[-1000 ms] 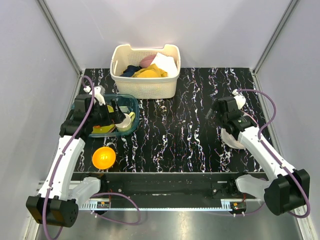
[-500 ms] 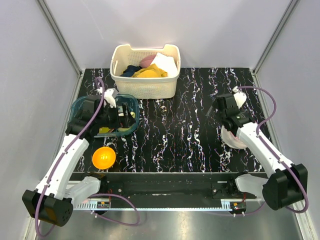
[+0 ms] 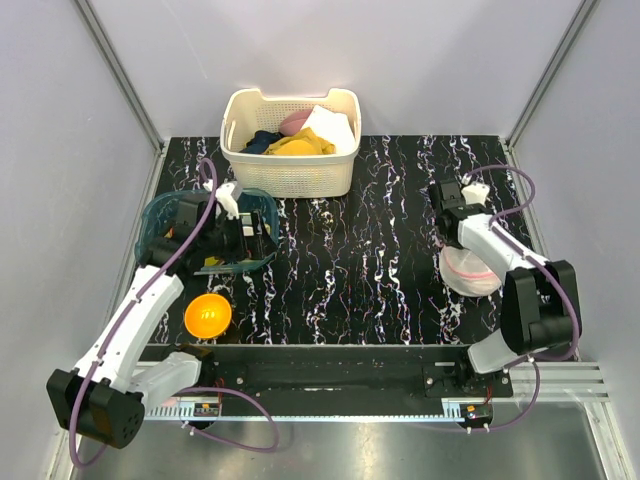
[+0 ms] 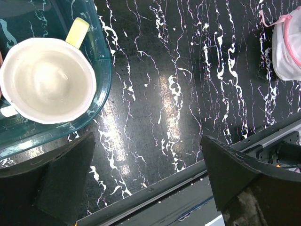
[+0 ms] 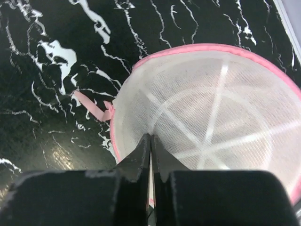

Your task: Unzip the laundry bag and remove the bra

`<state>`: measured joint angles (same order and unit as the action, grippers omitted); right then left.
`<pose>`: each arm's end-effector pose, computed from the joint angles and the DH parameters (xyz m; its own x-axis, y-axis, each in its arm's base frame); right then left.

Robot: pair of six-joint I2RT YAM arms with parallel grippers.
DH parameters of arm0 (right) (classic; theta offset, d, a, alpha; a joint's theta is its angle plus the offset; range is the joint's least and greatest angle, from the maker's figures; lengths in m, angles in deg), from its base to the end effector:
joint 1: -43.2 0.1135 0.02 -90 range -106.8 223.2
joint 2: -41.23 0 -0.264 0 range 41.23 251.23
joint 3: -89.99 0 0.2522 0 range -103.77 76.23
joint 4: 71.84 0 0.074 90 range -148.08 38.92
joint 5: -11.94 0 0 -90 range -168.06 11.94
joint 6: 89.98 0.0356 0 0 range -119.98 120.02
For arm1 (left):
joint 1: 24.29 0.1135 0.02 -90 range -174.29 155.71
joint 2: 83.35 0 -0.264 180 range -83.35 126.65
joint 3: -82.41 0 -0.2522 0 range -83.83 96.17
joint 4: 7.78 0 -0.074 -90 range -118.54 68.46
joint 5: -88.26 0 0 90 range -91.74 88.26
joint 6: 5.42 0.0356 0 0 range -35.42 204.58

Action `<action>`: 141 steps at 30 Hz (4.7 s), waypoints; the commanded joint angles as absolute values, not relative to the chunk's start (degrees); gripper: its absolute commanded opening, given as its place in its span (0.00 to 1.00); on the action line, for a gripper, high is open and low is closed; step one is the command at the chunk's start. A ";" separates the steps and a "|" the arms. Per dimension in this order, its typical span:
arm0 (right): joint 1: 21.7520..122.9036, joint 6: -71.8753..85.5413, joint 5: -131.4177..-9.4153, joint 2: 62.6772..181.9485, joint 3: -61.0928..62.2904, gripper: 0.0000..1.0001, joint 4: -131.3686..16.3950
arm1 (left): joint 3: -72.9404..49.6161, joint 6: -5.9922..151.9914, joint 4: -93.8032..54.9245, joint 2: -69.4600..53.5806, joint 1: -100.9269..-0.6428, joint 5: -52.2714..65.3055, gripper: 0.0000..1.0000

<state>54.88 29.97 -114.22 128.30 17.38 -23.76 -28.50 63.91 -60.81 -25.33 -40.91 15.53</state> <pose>0.2962 0.0398 0.2230 -0.7015 0.2666 -0.6609 0.5231 0.8225 -0.2234 0.1963 -0.0696 0.3137 -0.7705 -0.1218 -0.6257 0.2273 0.8645 -0.4482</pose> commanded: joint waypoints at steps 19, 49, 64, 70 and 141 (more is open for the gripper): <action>67.28 14.86 -56.72 105.82 23.15 0.00 -35.76 | -22.58 58.83 -53.63 -16.47 -43.27 18.46 0.99; 53.84 41.33 -70.33 98.62 29.82 1.00 -26.18 | 3.70 48.55 -42.81 20.62 -60.58 22.16 0.99; 53.84 44.31 -64.72 99.94 32.11 1.00 -29.51 | -2.09 46.61 -40.27 18.80 -63.40 20.14 0.00; 53.92 48.35 -56.80 103.19 33.95 1.00 -35.22 | -9.46 43.29 -40.44 10.28 -63.66 13.31 0.00; 57.18 68.92 -45.19 117.87 40.72 0.00 -65.20 | -44.81 18.93 -0.72 2.17 -63.48 16.01 0.91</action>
<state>57.66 67.72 -46.83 117.92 40.07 -62.73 -44.81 20.55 -9.20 1.01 -63.75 16.06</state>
